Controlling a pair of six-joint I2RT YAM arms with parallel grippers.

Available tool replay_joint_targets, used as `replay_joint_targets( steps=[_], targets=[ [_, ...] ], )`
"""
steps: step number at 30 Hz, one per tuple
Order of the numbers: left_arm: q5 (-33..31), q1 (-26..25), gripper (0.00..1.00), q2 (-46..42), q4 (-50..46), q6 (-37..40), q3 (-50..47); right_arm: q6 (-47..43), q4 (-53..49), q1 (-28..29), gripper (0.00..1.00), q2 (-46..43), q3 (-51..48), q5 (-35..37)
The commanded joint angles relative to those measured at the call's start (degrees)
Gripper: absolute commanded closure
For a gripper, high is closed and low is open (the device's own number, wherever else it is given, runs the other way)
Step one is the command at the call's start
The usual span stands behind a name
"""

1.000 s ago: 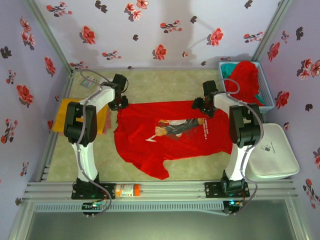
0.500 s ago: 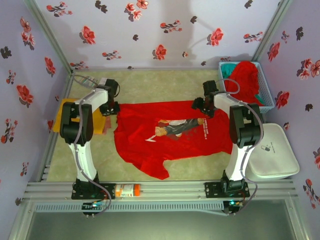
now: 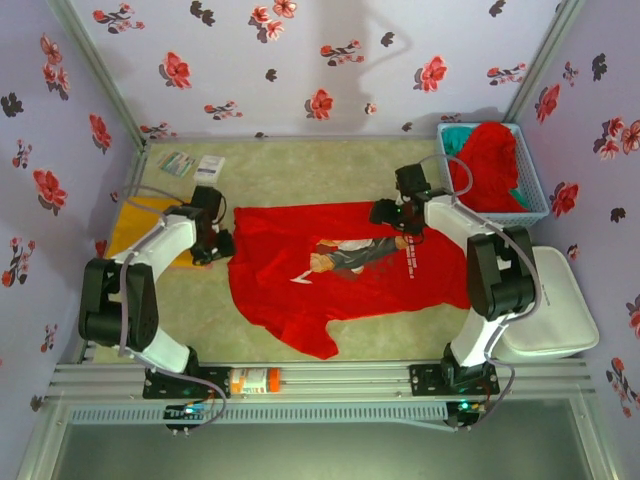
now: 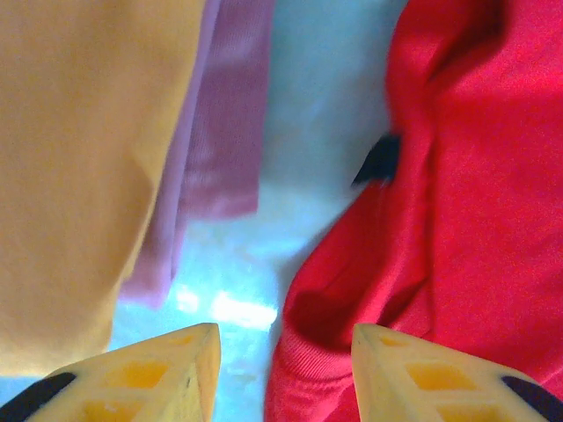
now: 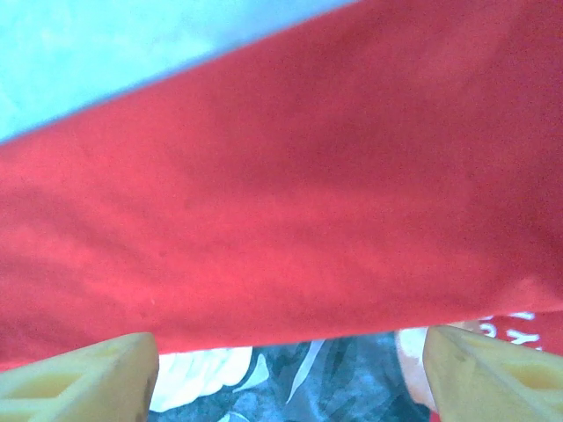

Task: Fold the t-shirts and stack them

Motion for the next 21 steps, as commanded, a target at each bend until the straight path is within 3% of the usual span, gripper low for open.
replay_joint_targets(
  steps=[1, 8, 14, 17, 21],
  targets=[
    [2.6, -0.8, 0.56, -1.3, 2.7, -2.0, -4.4, -0.9, 1.1, 1.4, 0.21, -0.1, -2.3, -0.1],
    [3.2, -2.3, 0.6, 2.3, 8.3, -3.2, -6.4, 1.5, 2.5, 4.5, 0.21, 3.1, -2.5, 0.4],
    [-1.9, -2.1, 0.81, 6.8, 4.5, -3.1, -3.0, 3.6, 1.7, 4.9, 0.22, 6.5, -1.1, 2.1],
    [-3.0, -1.3, 0.98, 8.9, 2.5, -1.6, -0.3, 4.5, 2.0, 4.9, 0.22, 9.1, 0.3, 1.7],
    [-4.1, -0.3, 1.0, 10.8, -0.5, 0.1, 3.9, 5.0, 1.4, 4.9, 0.23, 12.8, 4.1, 1.6]
  ],
)
